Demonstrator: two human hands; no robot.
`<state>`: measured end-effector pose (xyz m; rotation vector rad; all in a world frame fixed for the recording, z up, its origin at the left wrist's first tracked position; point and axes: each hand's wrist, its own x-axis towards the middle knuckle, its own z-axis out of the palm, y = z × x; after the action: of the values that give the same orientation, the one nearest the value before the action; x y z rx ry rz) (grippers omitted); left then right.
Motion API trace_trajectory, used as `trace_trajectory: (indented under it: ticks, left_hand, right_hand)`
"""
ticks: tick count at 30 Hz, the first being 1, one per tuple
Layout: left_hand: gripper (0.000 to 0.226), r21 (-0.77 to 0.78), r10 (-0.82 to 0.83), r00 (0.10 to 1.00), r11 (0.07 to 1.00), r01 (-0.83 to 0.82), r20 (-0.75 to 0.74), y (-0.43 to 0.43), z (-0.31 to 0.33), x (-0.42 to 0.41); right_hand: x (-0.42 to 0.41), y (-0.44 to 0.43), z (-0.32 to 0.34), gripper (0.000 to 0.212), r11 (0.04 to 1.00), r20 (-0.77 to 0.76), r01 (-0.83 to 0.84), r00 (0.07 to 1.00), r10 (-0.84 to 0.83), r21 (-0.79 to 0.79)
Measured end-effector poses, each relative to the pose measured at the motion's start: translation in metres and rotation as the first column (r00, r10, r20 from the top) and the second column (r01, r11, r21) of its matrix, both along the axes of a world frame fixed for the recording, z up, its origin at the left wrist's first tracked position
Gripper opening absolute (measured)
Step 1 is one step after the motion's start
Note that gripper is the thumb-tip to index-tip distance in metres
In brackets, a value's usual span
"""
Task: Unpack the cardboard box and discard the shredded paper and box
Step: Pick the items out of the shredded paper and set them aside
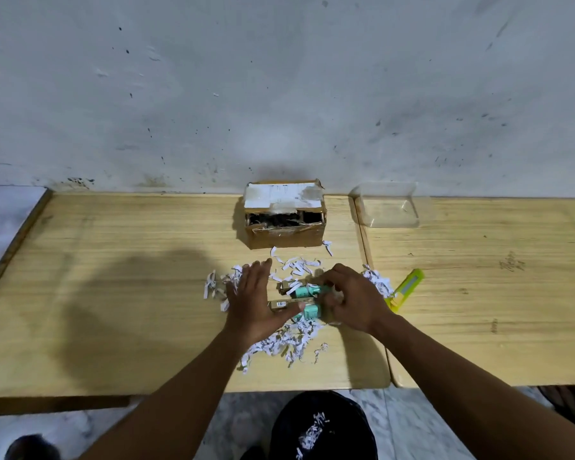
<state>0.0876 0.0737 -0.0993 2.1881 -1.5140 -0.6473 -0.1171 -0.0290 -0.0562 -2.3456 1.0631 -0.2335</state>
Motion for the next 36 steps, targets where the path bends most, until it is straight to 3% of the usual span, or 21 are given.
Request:
trace_trajectory:
  ticks: [2,5,8,10,14,19,22,26,32,36]
  left_hand:
    - [0.118,0.065,0.024,0.999,0.998,-0.026,0.036,-0.003,-0.003,-0.006]
    - [0.118,0.029,-0.03,0.999,0.999,0.03,0.015,0.001,-0.006,0.002]
    - [0.122,0.006,-0.15,0.982,0.989,0.15,0.117,0.009,-0.007,0.025]
    - [0.121,0.04,-0.188,0.967,0.982,0.184,0.169,0.014,-0.011,0.041]
    - [0.105,0.043,-0.165,0.974,0.986,0.161,0.152,0.018,-0.014,0.06]
    - [0.082,-0.003,-0.108,0.982,0.994,0.11,0.154,0.016,-0.008,0.054]
    - [0.074,-0.026,-0.084,0.975,0.996,0.091,0.208,0.012,-0.017,0.044]
    - [0.067,-0.014,-0.096,0.952,0.994,0.104,0.291,0.003,-0.029,0.03]
    - [0.065,0.005,-0.093,0.936,0.995,0.097,0.34,-0.011,-0.029,0.021]
    - [0.065,0.006,-0.091,0.931,0.995,0.095,0.353,-0.012,-0.031,0.021]
  right_hand:
    - [0.006,0.005,-0.003,0.046,0.994,-0.055,-0.106,0.993,0.105,-0.015]
    - [0.01,0.008,-0.003,0.041,0.984,-0.127,-0.171,0.978,0.163,-0.058]
    - [0.003,0.006,0.004,0.051,0.992,-0.114,-0.113,0.988,0.106,-0.05]
    - [-0.006,0.003,0.008,0.046,0.991,-0.158,-0.112,0.982,0.099,-0.078]
    - [-0.026,-0.008,0.006,0.023,0.995,-0.257,0.0,0.966,-0.026,-0.1]
    - [-0.03,-0.014,0.006,0.032,0.957,-0.237,0.104,0.956,-0.171,-0.271]
    - [-0.012,-0.002,0.013,0.032,0.964,-0.109,-0.04,0.994,0.011,-0.263]
    - [0.019,0.022,0.009,0.035,0.963,-0.217,-0.255,0.948,0.233,-0.082]
    - [0.04,0.031,0.006,0.047,0.947,-0.446,-0.269,0.879,0.168,-0.175]
    - [0.041,0.03,0.006,0.054,0.938,-0.485,-0.316,0.848,0.213,-0.141]
